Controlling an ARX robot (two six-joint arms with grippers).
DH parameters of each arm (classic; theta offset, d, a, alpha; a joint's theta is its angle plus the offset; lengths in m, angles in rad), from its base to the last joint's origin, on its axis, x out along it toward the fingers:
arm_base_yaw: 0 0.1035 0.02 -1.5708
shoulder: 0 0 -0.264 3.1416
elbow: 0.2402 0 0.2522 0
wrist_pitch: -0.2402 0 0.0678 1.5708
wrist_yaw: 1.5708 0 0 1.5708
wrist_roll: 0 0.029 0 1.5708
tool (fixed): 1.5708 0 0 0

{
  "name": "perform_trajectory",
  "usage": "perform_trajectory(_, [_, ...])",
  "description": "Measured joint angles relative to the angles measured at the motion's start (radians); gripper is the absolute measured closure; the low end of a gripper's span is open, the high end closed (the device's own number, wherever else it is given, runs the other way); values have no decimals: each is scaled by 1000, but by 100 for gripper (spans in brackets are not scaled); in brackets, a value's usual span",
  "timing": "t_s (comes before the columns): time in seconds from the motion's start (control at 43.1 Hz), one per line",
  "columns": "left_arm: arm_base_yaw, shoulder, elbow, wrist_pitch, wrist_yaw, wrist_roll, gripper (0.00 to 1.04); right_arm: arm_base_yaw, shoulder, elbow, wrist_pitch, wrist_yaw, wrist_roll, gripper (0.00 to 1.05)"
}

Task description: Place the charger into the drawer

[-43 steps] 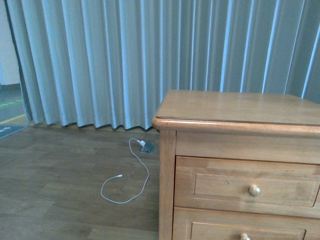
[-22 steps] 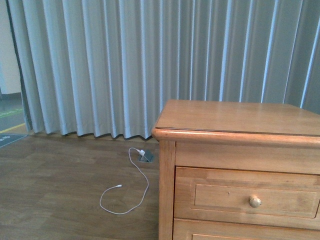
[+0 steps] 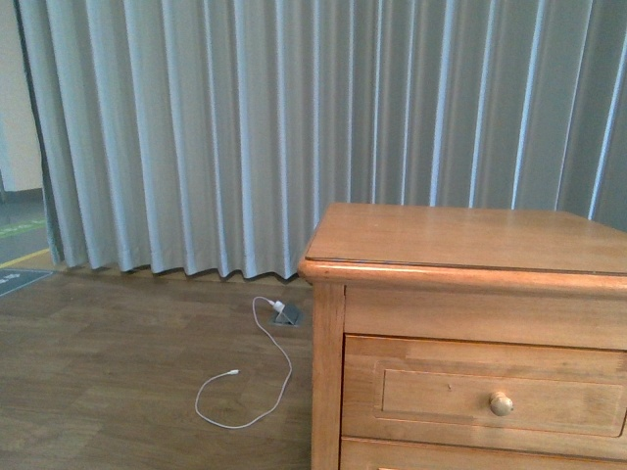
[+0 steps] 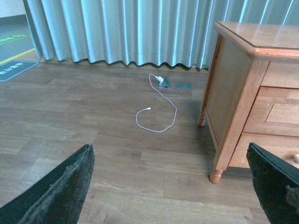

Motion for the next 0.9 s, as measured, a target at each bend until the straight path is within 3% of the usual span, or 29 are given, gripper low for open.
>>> perform_trajectory(0.464, [0,0,0,0,1,0,6,0,-36,0,-9,0,-1,101])
perform_trajectory(0.672, [0,0,0,0,1,0,6,0,-36,0,-9,0,-1,55])
perform_trajectory(0.904, [0,0,0,0,1,0,6,0,-36,0,-9,0,-1,16])
